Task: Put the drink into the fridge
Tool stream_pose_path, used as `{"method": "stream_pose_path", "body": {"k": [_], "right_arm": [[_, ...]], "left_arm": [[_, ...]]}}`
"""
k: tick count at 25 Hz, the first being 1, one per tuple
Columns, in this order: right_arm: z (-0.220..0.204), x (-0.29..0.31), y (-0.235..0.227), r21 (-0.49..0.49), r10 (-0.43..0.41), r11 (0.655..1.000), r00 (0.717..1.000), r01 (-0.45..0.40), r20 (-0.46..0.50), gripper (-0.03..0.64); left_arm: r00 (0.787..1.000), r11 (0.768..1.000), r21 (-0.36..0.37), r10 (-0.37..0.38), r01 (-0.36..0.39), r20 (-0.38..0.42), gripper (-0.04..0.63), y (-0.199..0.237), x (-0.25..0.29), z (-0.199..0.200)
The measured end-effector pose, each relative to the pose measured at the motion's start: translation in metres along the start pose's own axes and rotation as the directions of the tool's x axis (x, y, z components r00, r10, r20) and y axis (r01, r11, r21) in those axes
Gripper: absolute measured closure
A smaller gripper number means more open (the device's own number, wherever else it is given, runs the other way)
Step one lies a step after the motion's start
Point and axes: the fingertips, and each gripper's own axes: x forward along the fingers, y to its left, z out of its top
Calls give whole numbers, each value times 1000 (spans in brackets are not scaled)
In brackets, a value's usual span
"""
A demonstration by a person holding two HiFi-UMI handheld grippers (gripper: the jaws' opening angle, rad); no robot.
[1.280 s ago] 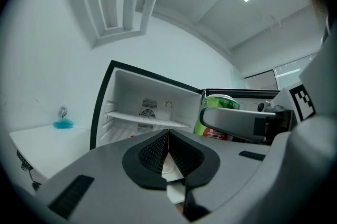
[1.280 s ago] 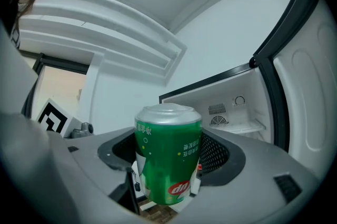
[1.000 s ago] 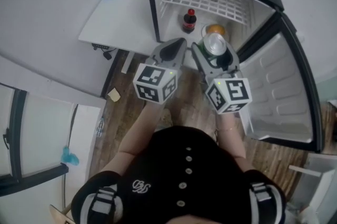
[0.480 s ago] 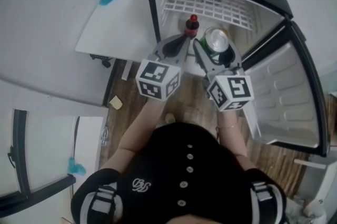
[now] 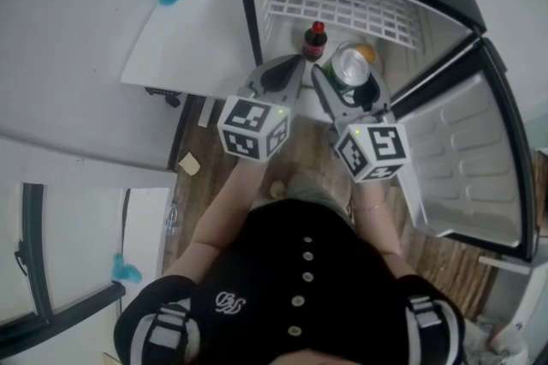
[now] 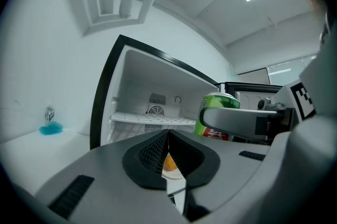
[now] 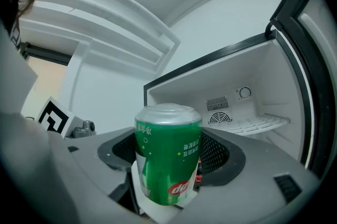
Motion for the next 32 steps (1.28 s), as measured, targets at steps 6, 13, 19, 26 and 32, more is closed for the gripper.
{"method": "stream_pose_path", "body": {"k": [6, 13, 19, 26, 32], "right_arm": [[-2, 6, -8, -8, 0, 1000, 1000, 0, -13, 285], [1, 14, -16, -21, 14, 1000, 1000, -14, -28, 285], [0, 19, -20, -41, 16, 999, 999, -18, -37, 285], [10, 32, -22, -51, 22, 998, 999, -23, -29, 285], [15, 47, -20, -67, 28, 997, 999, -30, -25, 285]], "left_arm": [[1000, 1000, 8, 5, -5, -21, 588, 0, 7, -5], [998, 998, 19, 56, -56, -9, 588, 7, 11, 2], [996, 995, 33, 93, -93, 1, 588, 16, 10, 4], [996, 995, 47, 91, -90, -12, 588, 20, 16, 8], [994, 993, 48, 109, -110, 17, 588, 29, 18, 20]]}}
